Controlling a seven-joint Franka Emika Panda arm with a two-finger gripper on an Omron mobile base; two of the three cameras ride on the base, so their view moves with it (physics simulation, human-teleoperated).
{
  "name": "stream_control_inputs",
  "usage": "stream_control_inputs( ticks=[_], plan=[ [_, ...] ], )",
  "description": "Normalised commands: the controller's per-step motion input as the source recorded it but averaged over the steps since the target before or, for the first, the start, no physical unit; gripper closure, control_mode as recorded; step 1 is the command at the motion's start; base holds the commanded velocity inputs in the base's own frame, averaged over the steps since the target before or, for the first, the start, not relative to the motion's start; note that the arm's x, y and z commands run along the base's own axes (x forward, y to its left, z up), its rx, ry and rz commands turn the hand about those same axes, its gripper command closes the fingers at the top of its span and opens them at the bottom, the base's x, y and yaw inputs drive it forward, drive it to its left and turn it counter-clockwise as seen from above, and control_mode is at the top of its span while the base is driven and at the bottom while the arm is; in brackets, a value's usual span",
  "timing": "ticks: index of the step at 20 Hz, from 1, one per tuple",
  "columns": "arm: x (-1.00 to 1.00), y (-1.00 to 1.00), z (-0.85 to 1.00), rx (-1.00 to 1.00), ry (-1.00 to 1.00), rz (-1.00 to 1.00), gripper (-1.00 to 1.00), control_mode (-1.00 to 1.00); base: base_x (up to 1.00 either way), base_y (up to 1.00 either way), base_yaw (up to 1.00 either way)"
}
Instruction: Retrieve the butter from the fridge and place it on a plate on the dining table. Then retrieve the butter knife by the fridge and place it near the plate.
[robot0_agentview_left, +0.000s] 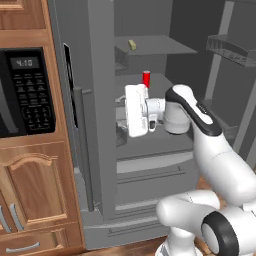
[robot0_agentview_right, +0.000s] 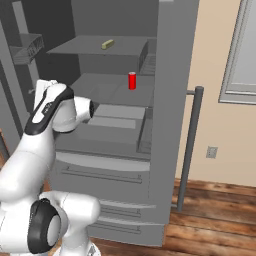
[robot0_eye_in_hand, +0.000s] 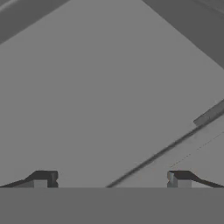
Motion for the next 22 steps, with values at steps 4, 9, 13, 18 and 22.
stream_control_inputs(
  ticks=[4, 9, 13, 18, 22],
  plan=[
    [0.22, 0.43, -0.04, 0.00, 0.00, 0.00, -1.00, -1.00, 0.00, 0.00, 0.00],
    [0.09, 0.51, 0.00, 0.00, 0.01, 0.00, -1.00, -1.00, 0.00, 0.00, 0.00],
    [0.00, 0.66, 0.00, 0.00, 0.02, 0.00, -1.00, -1.00, 0.00, 0.00, 0.00],
    [0.00, 0.72, 0.00, -0.01, 0.05, 0.00, -1.00, -1.00, 0.00, 0.00, 0.00],
    [0.00, 0.63, 0.00, -0.01, 0.05, 0.00, -1.00, -1.00, 0.00, 0.00, 0.00]
  ],
)
